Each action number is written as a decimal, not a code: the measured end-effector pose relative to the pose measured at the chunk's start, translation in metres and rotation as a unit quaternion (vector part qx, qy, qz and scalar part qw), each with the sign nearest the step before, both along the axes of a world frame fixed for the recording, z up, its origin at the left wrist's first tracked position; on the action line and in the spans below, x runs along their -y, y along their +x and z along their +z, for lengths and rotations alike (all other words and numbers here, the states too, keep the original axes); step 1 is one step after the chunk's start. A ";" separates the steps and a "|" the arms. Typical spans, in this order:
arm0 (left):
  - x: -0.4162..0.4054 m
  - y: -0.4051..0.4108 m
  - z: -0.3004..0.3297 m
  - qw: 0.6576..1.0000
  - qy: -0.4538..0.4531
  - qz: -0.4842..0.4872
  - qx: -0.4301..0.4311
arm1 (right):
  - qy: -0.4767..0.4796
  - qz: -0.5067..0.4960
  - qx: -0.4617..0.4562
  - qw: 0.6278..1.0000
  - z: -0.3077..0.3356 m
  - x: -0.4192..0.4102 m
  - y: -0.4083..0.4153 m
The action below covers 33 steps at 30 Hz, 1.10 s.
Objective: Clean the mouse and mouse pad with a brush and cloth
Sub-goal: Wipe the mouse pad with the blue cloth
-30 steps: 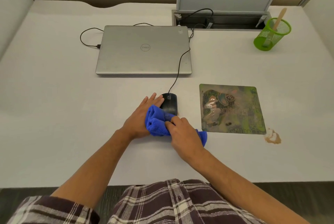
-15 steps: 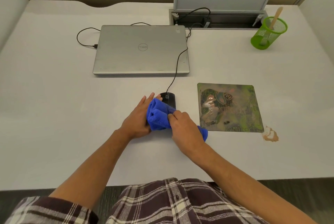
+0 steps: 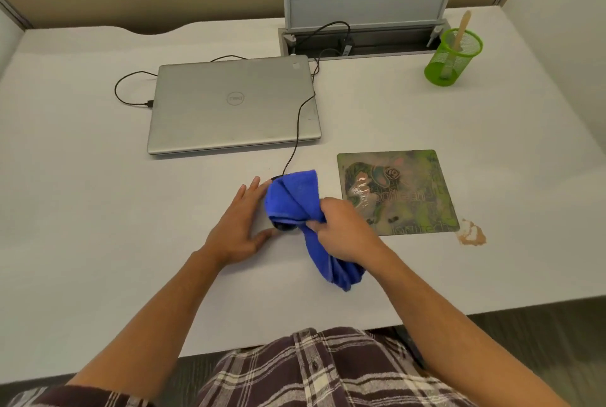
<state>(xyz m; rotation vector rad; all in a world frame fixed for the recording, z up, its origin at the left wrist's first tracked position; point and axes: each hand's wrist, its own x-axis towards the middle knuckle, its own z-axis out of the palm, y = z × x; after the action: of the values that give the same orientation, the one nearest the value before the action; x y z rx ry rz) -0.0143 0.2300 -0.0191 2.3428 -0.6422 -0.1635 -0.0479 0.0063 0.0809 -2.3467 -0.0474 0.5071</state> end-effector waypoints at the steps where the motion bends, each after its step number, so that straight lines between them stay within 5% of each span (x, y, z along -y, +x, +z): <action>1: -0.001 -0.002 0.001 1.000 -0.012 0.007 -0.002 | 0.027 -0.032 -0.010 0.999 0.003 0.010 0.001; 6: 0.002 -0.008 0.008 0.999 -0.033 0.039 -0.001 | 0.120 -0.172 0.001 0.978 0.005 0.062 -0.001; 10: 0.030 -0.013 0.028 0.994 -0.025 0.021 0.106 | 0.159 -0.249 0.040 0.954 0.002 0.099 -0.002; 15: 0.097 -0.028 0.040 0.974 -0.005 0.021 0.226 | 0.091 -0.273 0.098 0.953 -0.001 0.129 0.006; 24: 0.161 -0.026 0.018 0.992 0.071 0.038 0.101 | -0.078 -0.262 0.117 0.955 -0.025 0.152 0.026; 33: 0.160 -0.024 -0.002 0.991 0.101 0.047 0.070 | -0.190 -0.159 0.150 0.957 -0.055 0.125 0.043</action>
<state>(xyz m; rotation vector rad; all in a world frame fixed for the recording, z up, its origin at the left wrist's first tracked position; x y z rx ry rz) -0.0379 0.0703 -0.0210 2.5925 -0.6055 -0.0236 -0.0044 -0.1188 0.0260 -2.7178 0.3087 -0.0062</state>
